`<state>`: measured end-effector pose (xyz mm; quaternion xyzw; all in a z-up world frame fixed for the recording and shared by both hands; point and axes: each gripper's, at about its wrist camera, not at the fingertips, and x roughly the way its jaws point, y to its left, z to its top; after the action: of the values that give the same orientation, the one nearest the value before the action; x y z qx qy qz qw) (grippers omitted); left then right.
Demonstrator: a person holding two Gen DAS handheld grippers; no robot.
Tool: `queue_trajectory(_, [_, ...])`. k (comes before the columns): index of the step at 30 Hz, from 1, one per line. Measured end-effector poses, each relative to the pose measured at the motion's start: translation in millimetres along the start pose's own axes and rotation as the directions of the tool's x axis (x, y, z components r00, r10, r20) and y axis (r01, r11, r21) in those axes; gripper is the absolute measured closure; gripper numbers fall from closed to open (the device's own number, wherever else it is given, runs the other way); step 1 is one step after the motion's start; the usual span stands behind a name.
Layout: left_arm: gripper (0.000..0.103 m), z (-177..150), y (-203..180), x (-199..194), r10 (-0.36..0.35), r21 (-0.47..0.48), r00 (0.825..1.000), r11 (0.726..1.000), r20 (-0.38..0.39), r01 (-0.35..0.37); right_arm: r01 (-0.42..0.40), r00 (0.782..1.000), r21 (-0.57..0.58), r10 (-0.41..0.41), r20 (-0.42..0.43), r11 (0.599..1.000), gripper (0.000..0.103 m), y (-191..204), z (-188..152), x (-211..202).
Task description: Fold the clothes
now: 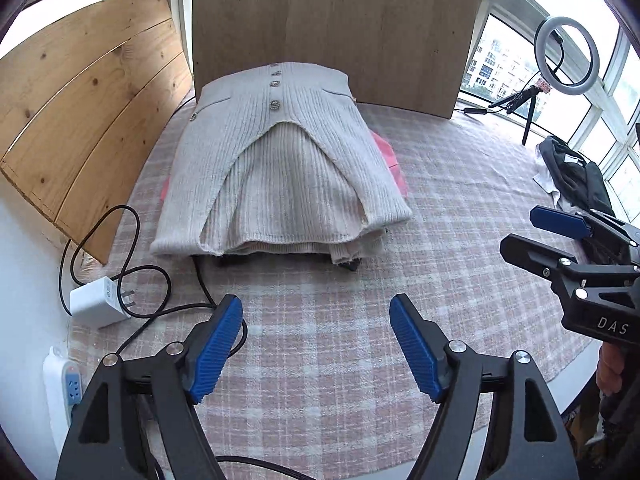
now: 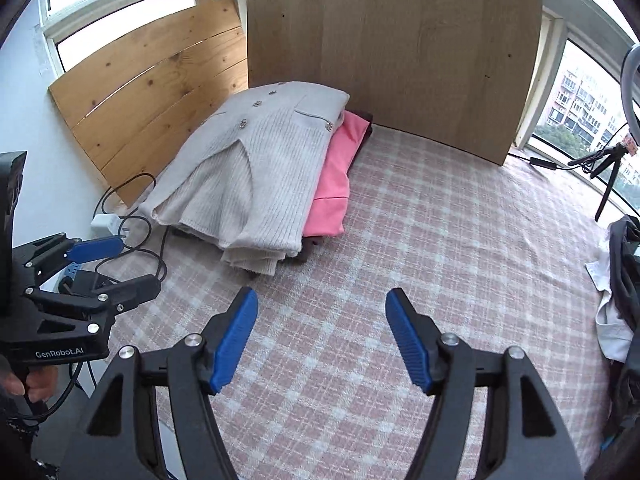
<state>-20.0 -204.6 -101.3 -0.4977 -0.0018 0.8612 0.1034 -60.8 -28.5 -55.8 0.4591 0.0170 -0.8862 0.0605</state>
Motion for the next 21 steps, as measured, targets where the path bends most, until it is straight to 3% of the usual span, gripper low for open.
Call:
queue_trajectory(9, [0.029,-22,-28,4,0.036,-0.075,0.996,0.996,-0.081,-0.043,-0.051,0.997,0.065,0.054,-0.047,0.997,0.037,-26,-47,-12])
queue_trajectory(21, [0.029,-50,-83,-33,0.104,-0.150,0.994,0.983,-0.046,-0.110,-0.086,0.996,-0.070,0.086,-0.006,0.994,0.037,-62,-79,-59])
